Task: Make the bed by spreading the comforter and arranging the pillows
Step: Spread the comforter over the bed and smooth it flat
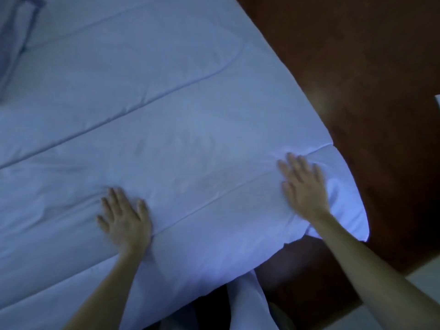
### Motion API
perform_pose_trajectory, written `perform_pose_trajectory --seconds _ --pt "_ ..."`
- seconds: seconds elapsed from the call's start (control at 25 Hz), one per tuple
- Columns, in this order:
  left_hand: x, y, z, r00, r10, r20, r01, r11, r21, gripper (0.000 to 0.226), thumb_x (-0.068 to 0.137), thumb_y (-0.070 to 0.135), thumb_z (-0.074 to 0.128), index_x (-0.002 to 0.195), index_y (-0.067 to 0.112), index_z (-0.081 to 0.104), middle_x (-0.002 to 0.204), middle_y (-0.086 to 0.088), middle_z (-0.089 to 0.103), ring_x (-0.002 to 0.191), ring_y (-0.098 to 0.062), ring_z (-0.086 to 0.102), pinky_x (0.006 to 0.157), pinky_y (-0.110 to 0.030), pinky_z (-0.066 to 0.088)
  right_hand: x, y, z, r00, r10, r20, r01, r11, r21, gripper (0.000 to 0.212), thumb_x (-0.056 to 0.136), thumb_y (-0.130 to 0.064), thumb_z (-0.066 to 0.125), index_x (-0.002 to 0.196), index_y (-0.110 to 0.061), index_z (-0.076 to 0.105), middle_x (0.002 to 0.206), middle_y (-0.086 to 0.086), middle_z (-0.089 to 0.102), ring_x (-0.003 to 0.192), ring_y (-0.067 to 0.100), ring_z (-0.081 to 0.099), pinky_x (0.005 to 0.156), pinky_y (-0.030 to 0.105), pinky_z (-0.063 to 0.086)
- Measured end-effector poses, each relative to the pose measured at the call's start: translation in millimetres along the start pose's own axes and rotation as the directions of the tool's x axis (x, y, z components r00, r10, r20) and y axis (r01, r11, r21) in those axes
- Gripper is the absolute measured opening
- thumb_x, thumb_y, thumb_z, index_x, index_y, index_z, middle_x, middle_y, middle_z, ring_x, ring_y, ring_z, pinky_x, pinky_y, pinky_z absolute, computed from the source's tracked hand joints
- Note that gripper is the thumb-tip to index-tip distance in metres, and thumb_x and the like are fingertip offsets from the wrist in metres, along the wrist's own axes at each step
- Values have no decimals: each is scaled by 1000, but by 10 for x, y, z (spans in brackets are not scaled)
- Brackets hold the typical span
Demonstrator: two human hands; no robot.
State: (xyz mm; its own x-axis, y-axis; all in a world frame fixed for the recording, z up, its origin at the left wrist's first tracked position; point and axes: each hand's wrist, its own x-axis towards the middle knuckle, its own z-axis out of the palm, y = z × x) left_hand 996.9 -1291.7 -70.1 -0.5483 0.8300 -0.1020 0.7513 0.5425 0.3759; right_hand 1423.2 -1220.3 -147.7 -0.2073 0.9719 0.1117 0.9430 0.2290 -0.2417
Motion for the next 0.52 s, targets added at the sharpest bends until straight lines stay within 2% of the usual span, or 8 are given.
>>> perform_pose_trajectory --seconds 0.08,0.16,0.2,0.24,0.28,0.36,0.44,0.52 --pt "16 299 324 993 105 57 -106 994 20 75 96 40 39 157 -1 29 164 -23 29 152 -44 25 120 -64 10 124 578 -136 932 362 28 -363 928 87 57 108 -41 32 163 -31 37 171 3 33 155 31 33 117 71 21" --pt "27 530 571 980 185 66 -188 981 39 71 96 42 39 157 7 35 164 -17 34 151 -40 30 119 -64 14 412 764 -203 691 714 108 -719 666 196 59 108 -40 24 164 -28 35 172 2 30 161 32 18 117 80 5" --pt "49 588 634 980 195 44 -197 979 49 69 96 42 40 157 10 37 164 -14 35 151 -38 32 119 -64 15 657 683 -187 645 756 117 -760 617 203 59 106 -36 27 163 -24 37 172 3 30 162 33 13 117 81 1" --pt "56 612 670 980 199 16 -199 979 51 67 96 41 41 157 12 37 164 -11 35 150 -36 32 119 -63 15 914 487 -132 708 701 86 -701 682 209 57 104 -31 35 161 -20 41 171 6 32 162 34 13 117 80 2" --pt "53 606 682 980 201 -3 -201 979 47 67 96 41 42 157 13 37 165 -10 35 151 -35 32 120 -62 15 1198 190 -33 829 558 43 -552 801 231 55 102 -26 44 156 -17 47 169 8 36 160 35 19 118 78 7" --pt "54 556 683 981 193 -31 -191 980 54 69 96 42 42 158 13 36 165 -8 34 151 -33 32 122 -60 14 1762 -630 283 994 111 14 -111 962 249 52 98 -24 55 149 -18 56 163 10 46 154 37 34 117 73 19" --pt "181 484 681 993 93 -78 -89 994 58 71 95 43 42 158 12 34 166 -8 34 153 -31 30 123 -58 12 2160 -1589 589 946 -303 114 277 939 202 50 102 -33 53 151 -26 54 166 5 43 155 33 34 117 72 19" --pt "360 373 611 994 -32 -106 38 998 53 72 96 44 41 160 11 30 168 -8 28 155 -31 24 124 -57 6 2309 -2330 753 761 -598 251 573 801 173 52 108 -44 42 159 -36 43 172 -1 31 160 29 24 120 74 11"
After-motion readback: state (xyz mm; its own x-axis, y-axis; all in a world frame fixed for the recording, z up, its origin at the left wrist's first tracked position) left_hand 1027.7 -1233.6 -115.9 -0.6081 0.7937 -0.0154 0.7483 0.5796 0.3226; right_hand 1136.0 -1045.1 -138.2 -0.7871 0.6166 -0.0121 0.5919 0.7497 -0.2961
